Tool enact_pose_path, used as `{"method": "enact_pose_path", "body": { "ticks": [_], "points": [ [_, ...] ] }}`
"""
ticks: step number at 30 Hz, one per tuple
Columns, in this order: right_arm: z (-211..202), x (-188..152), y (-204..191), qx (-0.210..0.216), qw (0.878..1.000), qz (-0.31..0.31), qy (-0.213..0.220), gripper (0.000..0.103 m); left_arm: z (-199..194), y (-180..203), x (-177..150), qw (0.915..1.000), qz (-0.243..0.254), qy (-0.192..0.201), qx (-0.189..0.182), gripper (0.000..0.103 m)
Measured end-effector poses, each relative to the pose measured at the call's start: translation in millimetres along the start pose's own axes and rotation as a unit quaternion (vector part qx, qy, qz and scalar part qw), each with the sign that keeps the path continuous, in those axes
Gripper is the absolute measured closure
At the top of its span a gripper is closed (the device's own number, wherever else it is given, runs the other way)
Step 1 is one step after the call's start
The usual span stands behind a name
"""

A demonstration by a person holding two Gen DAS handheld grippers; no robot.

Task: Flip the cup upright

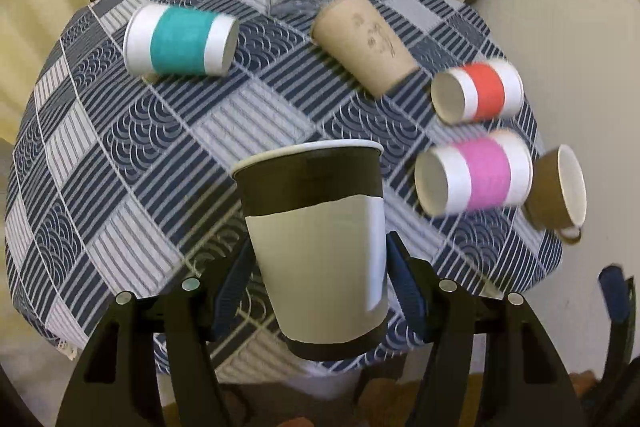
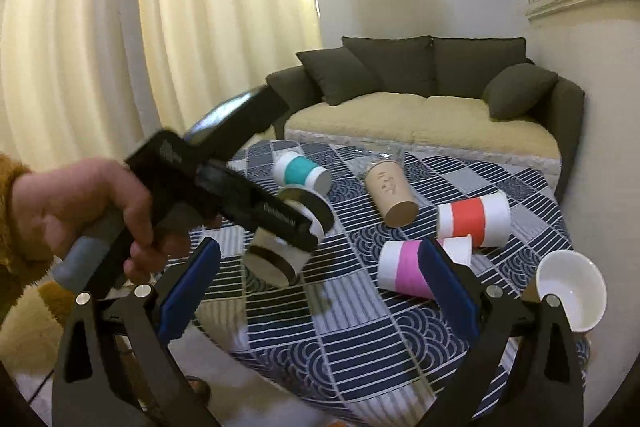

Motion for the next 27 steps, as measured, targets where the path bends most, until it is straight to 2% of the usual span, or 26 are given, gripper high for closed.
{"method": "enact_pose_path", "body": {
  "ticks": [8,16,18,23,27],
  "points": [
    [-10,4,10,0.028,0.998,0.051,0.004,0.005,13,4,-29,0.9997,0.004,-0.023,0.002,0.039],
    [-14,7,17,0.02,0.998,0.065,0.003,0.005,21,5,-39,0.9993,0.01,-0.033,0.014,0.038],
    [-13,6,18,0.018,0.998,0.064,0.002,0.005,22,6,-39,0.9991,0.015,-0.035,0.019,0.032],
    [-13,7,15,0.018,0.998,0.058,0.002,0.005,16,5,-36,0.9991,0.021,-0.025,0.029,0.024],
    [-11,7,15,0.021,0.998,0.061,0.002,0.005,1,-3,-35,0.9995,0.01,-0.008,0.03,0.023]
  ]
}}
Point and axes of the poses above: each gripper's, at about its wrist camera, not at the fingertips, and z roughly the way its jaws point, y to its right, x to its top, the point moved 7 cm from there along z, roughly the way its jaws point, and after that the axes turned 8 degrees about z, right-handed, at the moved point
